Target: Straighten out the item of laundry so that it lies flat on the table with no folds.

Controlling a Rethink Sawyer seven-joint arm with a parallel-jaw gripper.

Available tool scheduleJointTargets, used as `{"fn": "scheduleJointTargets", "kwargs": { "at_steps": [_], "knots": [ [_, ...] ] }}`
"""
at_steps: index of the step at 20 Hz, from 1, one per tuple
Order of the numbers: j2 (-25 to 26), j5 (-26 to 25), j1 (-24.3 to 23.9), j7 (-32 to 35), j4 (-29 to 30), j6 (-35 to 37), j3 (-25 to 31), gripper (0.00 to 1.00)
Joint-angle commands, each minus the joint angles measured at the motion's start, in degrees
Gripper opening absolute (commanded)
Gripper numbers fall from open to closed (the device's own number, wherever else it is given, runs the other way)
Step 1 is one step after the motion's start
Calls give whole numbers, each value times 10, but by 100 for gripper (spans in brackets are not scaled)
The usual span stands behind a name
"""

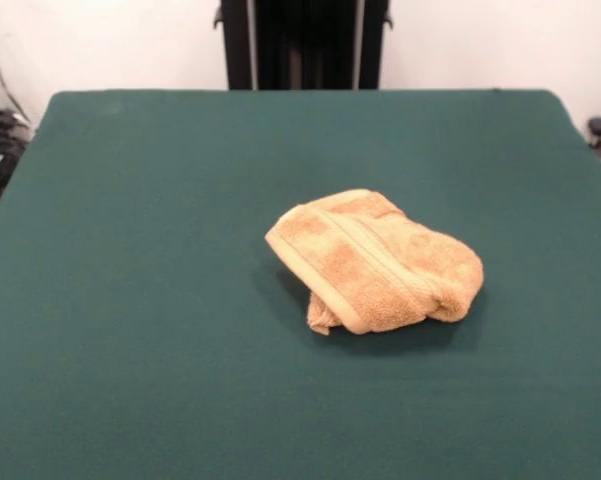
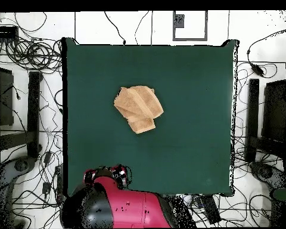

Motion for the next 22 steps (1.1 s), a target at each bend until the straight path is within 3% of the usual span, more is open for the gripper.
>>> {"fn": "scheduleJointTargets", "kwargs": {
  "at_steps": [1,5,8,17,21,22],
  "knots": [
    [88,27,10,121,43,-99,42,100],
    [100,30,31,145,41,-117,33,100],
    [115,42,74,191,34,-138,13,100],
    [151,123,158,258,48,-203,2,100],
    [229,177,249,331,36,-308,-23,100],
    [249,173,230,329,40,-346,1,100]
  ]
}}
